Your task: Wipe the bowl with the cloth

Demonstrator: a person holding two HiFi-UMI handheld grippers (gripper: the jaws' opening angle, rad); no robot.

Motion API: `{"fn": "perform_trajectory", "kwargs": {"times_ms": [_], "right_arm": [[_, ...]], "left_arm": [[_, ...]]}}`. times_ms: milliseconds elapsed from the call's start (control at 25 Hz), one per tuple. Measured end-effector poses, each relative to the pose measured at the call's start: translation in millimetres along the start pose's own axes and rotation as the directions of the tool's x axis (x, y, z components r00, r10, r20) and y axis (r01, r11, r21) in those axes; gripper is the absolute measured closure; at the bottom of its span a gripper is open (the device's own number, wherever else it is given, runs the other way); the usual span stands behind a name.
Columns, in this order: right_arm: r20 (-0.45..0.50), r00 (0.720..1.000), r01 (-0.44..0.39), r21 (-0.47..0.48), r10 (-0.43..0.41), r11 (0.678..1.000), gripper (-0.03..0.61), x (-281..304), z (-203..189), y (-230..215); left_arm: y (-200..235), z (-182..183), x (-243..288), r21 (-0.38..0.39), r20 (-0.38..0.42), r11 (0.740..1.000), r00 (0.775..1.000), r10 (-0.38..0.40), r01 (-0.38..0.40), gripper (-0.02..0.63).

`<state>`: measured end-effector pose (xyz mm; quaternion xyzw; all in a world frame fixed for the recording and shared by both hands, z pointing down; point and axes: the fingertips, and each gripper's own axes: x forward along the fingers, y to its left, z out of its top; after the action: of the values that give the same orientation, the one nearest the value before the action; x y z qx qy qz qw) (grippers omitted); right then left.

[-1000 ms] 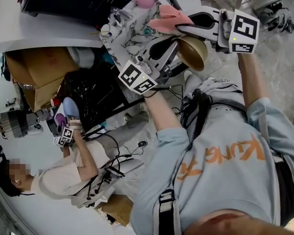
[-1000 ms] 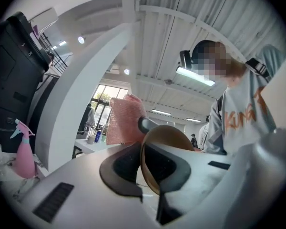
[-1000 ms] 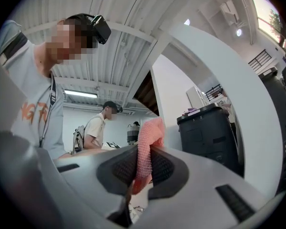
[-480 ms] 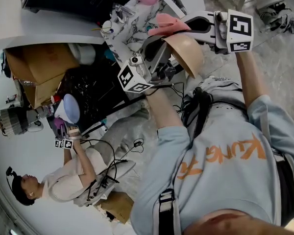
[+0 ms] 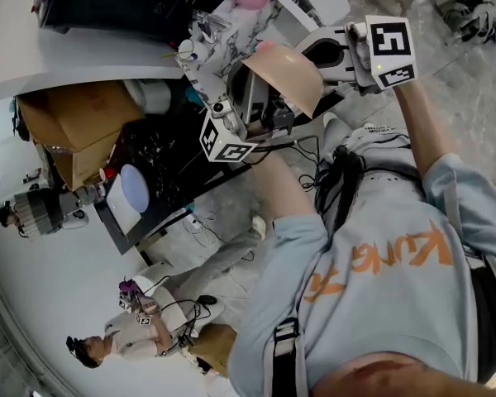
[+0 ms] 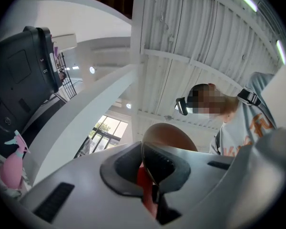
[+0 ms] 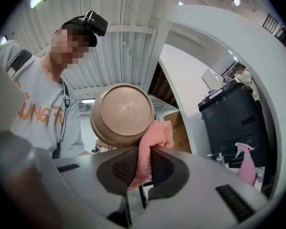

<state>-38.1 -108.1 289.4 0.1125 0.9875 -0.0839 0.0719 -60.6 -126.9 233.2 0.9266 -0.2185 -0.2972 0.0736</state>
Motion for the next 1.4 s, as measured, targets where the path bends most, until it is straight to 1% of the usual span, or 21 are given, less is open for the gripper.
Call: {"fn": "perform_trajectory", "kwargs": {"times_ms": [200, 360, 520, 640, 840, 960, 1080, 1240, 1400], "right_arm": [[-0.017, 0.998, -0.064, 0.006, 0.064, 0.998, 0.529, 7, 0, 10], [-0.027, 0.991, -0.13, 0.004, 0.13, 0.991, 0.529, 14, -3, 21], [0.015, 0.981, -0.195, 0.013, 0.195, 0.981, 0.529, 17, 3, 27], [0.064, 0.973, -0.224, 0.017, 0.222, 0.974, 0.529, 17, 9, 29], [0.129, 0.961, -0.247, 0.011, 0.243, 0.969, 0.529, 12, 19, 32], [0.154, 0.953, -0.264, 0.004, 0.26, 0.965, 0.529, 10, 23, 34], [0.205, 0.941, -0.277, 0.009, 0.269, 0.961, 0.529, 8, 31, 36], [0.275, 0.929, -0.263, 0.015, 0.249, 0.965, 0.529, 3, 41, 33], [0.315, 0.929, -0.209, 0.012, 0.195, 0.978, 0.529, -1, 47, 26]], "left_arm": [[11, 15, -9, -0.013, 0.072, 0.998, 0.995, 0.062, -0.062, 0.578], [25, 25, -25, -0.026, 0.108, 0.988, 0.982, 0.154, -0.153, 0.578], [38, 35, -47, -0.032, 0.134, 0.971, 0.962, 0.237, -0.235, 0.578], [42, 36, -61, -0.035, 0.142, 0.963, 0.952, 0.27, -0.268, 0.578], [43, 30, -74, -0.06, 0.142, 0.958, 0.948, 0.286, -0.28, 0.578], [44, 22, -77, -0.064, 0.118, 0.956, 0.95, 0.291, -0.285, 0.578], [44, 17, -80, -0.058, 0.086, 0.952, 0.948, 0.305, -0.301, 0.578], [40, 6, -86, -0.044, 0.04, 0.952, 0.951, 0.306, -0.304, 0.58], [34, -4, -84, -0.051, 0.026, 0.963, 0.964, 0.265, -0.263, 0.58]]}}
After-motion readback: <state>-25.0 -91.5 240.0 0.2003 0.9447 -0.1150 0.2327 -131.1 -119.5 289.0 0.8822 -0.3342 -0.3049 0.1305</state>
